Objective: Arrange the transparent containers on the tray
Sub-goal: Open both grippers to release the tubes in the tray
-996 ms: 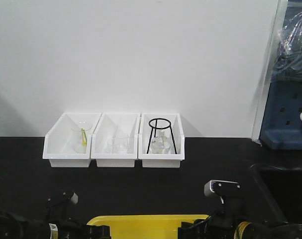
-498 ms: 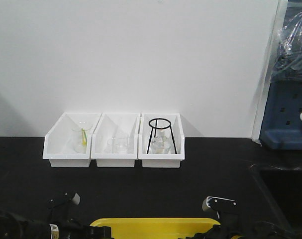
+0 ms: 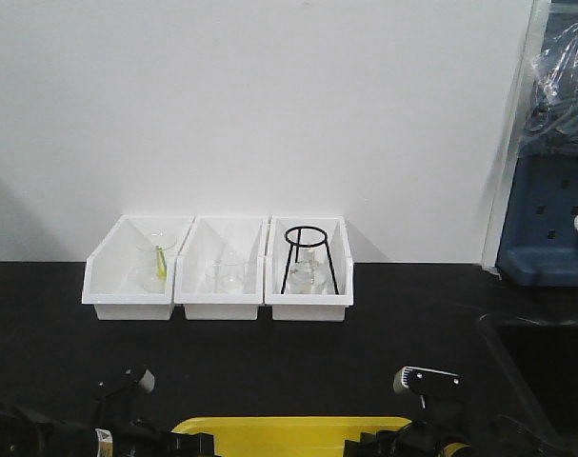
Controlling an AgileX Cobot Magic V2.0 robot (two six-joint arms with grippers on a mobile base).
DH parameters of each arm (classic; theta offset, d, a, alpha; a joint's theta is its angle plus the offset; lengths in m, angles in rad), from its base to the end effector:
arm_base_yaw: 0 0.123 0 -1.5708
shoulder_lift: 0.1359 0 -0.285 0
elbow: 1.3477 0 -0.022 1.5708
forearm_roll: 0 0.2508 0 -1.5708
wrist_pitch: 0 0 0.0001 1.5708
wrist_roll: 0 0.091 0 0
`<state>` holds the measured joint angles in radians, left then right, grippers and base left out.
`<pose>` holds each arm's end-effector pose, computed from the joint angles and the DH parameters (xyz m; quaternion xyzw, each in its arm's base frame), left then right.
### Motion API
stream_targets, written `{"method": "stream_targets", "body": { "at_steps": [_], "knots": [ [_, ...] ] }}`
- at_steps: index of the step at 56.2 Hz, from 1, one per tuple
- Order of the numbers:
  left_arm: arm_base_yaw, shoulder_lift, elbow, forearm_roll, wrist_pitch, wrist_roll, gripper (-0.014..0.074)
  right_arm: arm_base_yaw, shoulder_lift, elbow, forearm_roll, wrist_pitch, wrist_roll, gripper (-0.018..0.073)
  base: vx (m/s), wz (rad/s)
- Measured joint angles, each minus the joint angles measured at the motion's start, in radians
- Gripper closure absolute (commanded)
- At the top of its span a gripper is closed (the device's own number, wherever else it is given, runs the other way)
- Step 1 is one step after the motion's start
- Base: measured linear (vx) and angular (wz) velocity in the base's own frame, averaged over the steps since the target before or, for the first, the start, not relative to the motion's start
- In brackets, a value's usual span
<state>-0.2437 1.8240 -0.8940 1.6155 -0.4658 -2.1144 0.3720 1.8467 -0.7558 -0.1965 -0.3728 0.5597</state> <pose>0.3242 -0.1226 0.1522 -0.0348 0.9159 -0.3230 0.2356 0.3146 0.1297 0.1303 -0.0140 0.8925 0.1939 0.4069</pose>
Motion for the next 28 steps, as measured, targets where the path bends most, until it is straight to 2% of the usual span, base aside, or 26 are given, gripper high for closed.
{"method": "stream_targets", "body": {
  "at_steps": [7,28],
  "knots": [
    [0.0,0.0,0.0,0.0,-0.015,0.0,0.0185,0.0,0.0,0.0,0.002,-0.023,-0.001,0.0043,0.0,0.0],
    [0.0,0.0,0.0,0.001,-0.04,0.0,0.0185,0.0,0.0,0.0,0.003,-0.033,-0.002,0.0039,0.0,0.0]
  ]
}}
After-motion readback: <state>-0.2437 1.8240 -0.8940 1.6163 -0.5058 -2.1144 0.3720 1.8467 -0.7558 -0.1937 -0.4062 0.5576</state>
